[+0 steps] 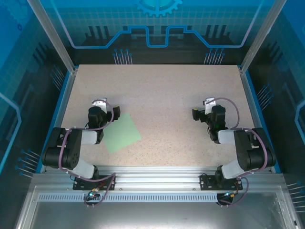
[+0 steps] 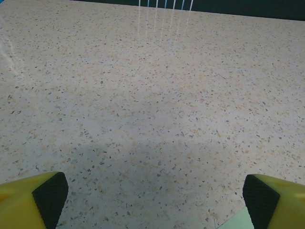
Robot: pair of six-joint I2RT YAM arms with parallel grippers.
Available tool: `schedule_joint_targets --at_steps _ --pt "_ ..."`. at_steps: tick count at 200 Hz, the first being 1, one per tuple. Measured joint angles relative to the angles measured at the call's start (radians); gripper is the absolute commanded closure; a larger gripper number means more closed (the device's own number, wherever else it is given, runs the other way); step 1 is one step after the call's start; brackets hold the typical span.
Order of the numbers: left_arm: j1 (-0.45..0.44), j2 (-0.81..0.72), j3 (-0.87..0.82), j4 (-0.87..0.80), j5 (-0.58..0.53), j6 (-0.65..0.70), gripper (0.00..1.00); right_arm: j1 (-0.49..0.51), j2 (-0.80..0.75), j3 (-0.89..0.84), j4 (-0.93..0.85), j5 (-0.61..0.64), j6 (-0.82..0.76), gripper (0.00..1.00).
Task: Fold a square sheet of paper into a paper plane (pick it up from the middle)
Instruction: Move the square sheet of paper to the center of the table.
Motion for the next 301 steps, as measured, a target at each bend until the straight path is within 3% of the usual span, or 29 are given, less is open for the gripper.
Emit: schedule_joint_targets --at_steps 274,301 --pt "0.0 -0.001 0.0 -0.001 0.0 0.0 0.01 0.0 0.0 0.0 0.0 -0.018 0.0 0.01" --pt "0.0 -0.068 0.0 -0.056 -0.015 -0.004 0.02 0.002 -0.018 -0.007 0.005 -0.022 -0.015 0.01"
